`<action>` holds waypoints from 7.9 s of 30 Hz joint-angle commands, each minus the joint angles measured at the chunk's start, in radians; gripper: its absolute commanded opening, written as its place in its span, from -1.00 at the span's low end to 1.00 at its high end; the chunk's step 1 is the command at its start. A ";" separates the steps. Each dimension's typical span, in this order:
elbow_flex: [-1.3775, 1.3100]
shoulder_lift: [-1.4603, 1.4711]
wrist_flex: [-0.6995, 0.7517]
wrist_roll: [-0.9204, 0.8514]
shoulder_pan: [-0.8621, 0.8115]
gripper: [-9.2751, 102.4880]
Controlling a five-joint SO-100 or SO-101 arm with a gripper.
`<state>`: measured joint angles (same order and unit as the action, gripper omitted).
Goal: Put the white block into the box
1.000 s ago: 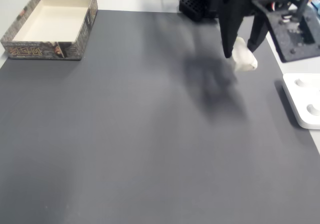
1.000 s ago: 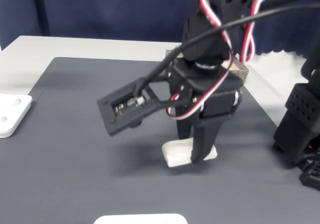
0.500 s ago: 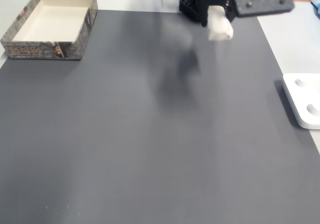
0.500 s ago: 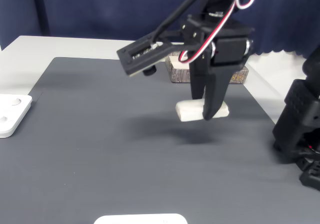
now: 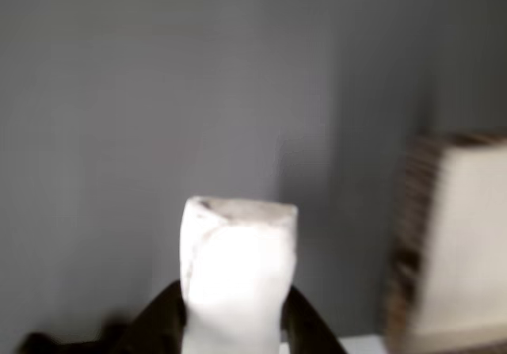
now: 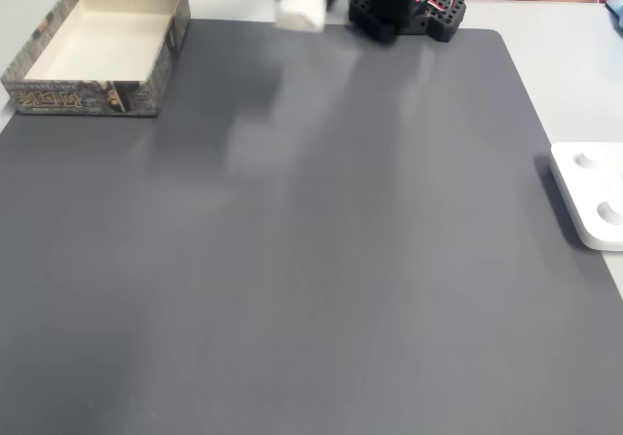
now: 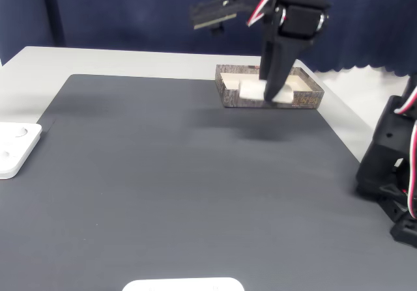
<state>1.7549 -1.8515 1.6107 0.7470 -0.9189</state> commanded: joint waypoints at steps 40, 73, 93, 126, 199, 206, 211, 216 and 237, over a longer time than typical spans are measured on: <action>-0.703 0.727 -0.198 0.672 -0.480 -0.86; -0.845 0.916 -0.206 0.634 -0.456 -0.48; -0.755 0.623 -0.227 0.584 -0.397 -0.44; 0.270 -0.285 -0.028 -0.405 0.673 -0.86; 1.339 -1.471 -0.310 -0.652 0.747 -0.86; 1.339 -1.471 -0.308 -0.660 0.747 -0.86; 1.339 -1.471 -0.282 -0.790 0.746 -0.86; 1.339 -1.471 -0.281 -0.787 0.746 -0.86; 1.339 -1.471 -0.281 -0.787 0.746 -0.86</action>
<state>3.0726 -3.2889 1.3284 -0.0291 -0.1595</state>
